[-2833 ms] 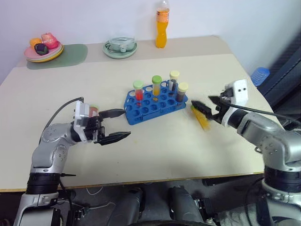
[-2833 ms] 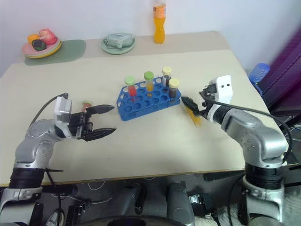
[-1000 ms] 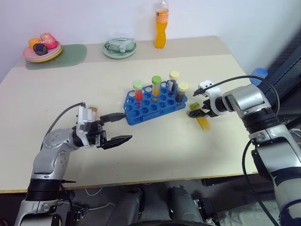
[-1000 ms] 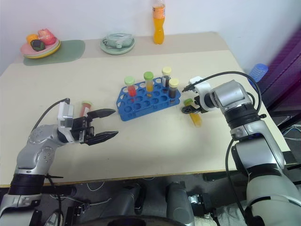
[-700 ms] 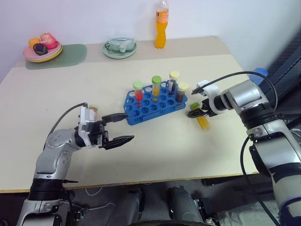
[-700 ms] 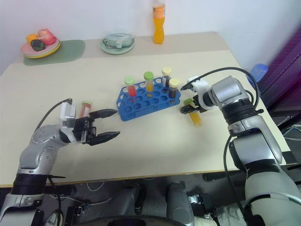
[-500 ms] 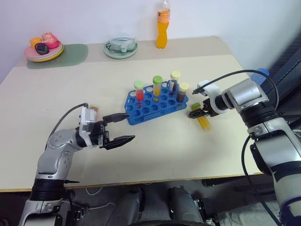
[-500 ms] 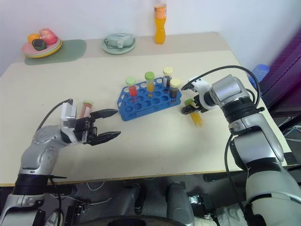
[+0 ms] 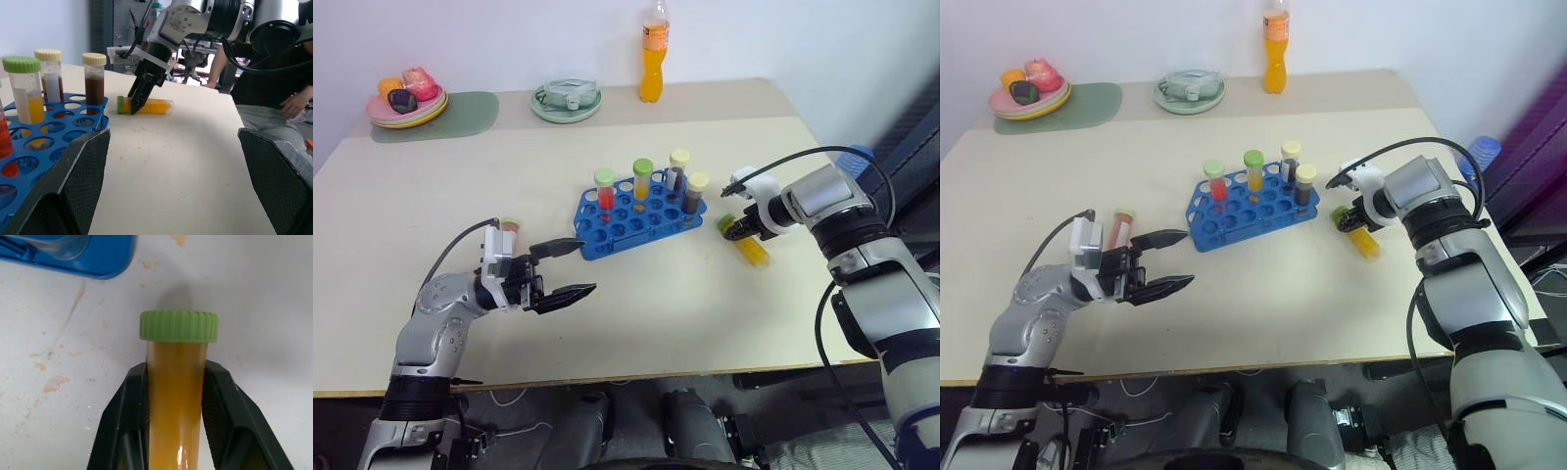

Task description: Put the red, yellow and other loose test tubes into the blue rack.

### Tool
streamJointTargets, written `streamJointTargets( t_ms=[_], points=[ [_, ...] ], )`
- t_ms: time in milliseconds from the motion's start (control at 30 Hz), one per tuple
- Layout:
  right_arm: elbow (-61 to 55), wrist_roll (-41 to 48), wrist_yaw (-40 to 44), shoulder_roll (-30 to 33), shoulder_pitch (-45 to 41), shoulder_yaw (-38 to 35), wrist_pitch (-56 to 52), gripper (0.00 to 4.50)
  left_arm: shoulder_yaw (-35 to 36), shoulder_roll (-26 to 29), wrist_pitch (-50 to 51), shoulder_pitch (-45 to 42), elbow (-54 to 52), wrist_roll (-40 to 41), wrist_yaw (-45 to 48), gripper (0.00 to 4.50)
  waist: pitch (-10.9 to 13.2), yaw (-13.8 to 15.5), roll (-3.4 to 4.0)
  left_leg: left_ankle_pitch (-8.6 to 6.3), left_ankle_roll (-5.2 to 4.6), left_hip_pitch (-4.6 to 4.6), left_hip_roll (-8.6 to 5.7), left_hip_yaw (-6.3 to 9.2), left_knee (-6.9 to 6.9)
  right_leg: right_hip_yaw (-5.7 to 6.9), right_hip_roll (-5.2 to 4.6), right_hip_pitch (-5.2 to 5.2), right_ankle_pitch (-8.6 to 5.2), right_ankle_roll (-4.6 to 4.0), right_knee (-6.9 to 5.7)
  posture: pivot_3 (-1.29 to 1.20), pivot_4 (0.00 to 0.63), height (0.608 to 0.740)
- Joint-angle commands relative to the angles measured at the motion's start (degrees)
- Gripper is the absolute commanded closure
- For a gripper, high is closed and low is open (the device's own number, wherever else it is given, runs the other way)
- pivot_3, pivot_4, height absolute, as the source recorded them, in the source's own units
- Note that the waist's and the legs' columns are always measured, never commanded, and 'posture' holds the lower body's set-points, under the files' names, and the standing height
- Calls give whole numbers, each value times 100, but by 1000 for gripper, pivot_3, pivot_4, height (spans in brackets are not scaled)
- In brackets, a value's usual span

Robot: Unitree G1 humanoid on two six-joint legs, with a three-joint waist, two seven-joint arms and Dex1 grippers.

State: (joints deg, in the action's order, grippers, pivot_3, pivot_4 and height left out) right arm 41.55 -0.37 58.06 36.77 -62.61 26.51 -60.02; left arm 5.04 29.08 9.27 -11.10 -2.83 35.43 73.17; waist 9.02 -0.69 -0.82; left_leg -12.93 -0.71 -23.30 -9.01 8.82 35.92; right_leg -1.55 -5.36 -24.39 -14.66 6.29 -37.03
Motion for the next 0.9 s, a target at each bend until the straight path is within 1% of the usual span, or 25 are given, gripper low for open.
streamJointTargets(
  t_ms=[33,100,133,200,267,300,367,400,433,500,567,633,667,733,767,800,833,900],
  points=[
    [-484,-230,268,163,619,338,565,3387,66,50,-134,0,-38,-5,46,207,-6,3,-9,0,0,1,0,0,0,0,0,2,0,0,0,0,150,740],
    [-1077,-280,496,395,920,347,977,3387,83,66,-148,-7,-10,-3,67,207,-10,10,-15,-1,0,2,0,5,1,6,0,3,0,0,3,0,150,740],
    [-1555,-197,793,595,1108,358,1067,3387,90,75,-156,-10,5,-5,78,207,-10,11,-15,-2,-1,3,0,6,4,7,0,5,0,1,5,0,150,740],
    [-2767,237,1452,1005,1610,136,1357,3387,103,96,-166,-11,26,-4,96,207,-9,85,-13,-3,-3,-2,-3,10,10,10,-3,7,-1,2,5,0,150,740],
    [-3874,971,2022,1208,2069,-313,1306,3387,117,118,-226,7,109,-14,159,207,-8,139,-13,-8,-8,-10,-4,11,8,15,-5,3,-4,7,7,0,150,740],
    [-4180,1199,2157,1231,2197,-463,1253,3387,128,133,-248,9,150,-10,190,207,-7,138,-12,-11,-6,-11,-3,11,8,15,-5,0,-4,7,9,0,150,740],
    [-4654,1919,2180,858,2489,-1054,1191,3387,149,159,-298,-7,252,-13,256,207,-3,99,-8,-13,-6,-12,-3,11,4,13,-4,-5,-5,7,8,0,150,740],
    [-4824,2250,2084,563,2611,-1355,1262,3387,156,169,-326,-18,305,-18,290,207,0,55,-4,-13,-5,-12,0,9,3,9,-3,-6,-4,7,8,0,150,740],
    [-4951,2478,1929,281,2707,-1593,1353,3387,161,183,-356,-28,357,-24,326,207,3,37,1,-13,-4,-11,2,8,3,6,-1,-7,-4,5,5,0,150,740],
    [-4967,2627,1203,-439,2827,-2034,1694,3387,178,205,-391,-39,424,-18,382,207,6,4,7,-12,-3,-11,2,9,4,6,-1,-7,-4,5,1,0,150,740],
    [-4777,2606,283,-1231,2911,-2452,2176,3387,210,239,-416,-37,490,-4,445,207,7,9,7,-11,-2,-10,4,10,5,5,1,-7,-3,4,-1,0,150,740],
    [-4434,2296,-612,-1948,2963,-2747,3245,3387,228,293,-448,-17,551,-13,508,207,7,10,7,-11,-1,-10,2,10,4,6,1,-8,-3,4,0,0,150,740],
    [-4290,2171,-923,-2173,2962,-2812,3553,3387,243,315,-454,-13,573,-1,532,207,8,17,11,-10,-1,-10,2,10,3,6,1,-8,-3,3,0,0,150,740],
    [-3711,1601,-1642,-2597,2919,-2747,4722,3387,282,356,-465,-8,634,17,572,207,8,26,9,-9,1,-10,-2,10,4,6,1,-9,-2,4,-1,0,150,740],
    [-3316,1456,-1964,-2876,2851,-2804,5415,3387,297,374,-464,-8,656,26,595,207,8,12,10,-7,4,-7,-2,10,5,6,2,-14,-2,3,-1,0,150,740],
    [-2970,1431,-2144,-3133,2784,-2881,5980,3387,315,390,-455,-12,675,41,612,207,8,3,10,-3,11,-6,-2,8,2,6,3,-11,-2,3,-3,0,150,740],
    [-2695,1231,-2369,-3237,2734,-2831,6374,3387,323,415,-436,-24,656,46,614,207,10,-8,13,-1,14,-6,-3,6,0,6,4,-11,-2,3,-5,0,150,740],
    [-2240,1021,-2549,-3387,2673,-2764,7015,3387,351,452,-385,-59,608,61,588,207,13,-20,18,12,36,-5,-2,7,-3,5,7,-16,-2,3,-10,0,150,740]
  ],
)
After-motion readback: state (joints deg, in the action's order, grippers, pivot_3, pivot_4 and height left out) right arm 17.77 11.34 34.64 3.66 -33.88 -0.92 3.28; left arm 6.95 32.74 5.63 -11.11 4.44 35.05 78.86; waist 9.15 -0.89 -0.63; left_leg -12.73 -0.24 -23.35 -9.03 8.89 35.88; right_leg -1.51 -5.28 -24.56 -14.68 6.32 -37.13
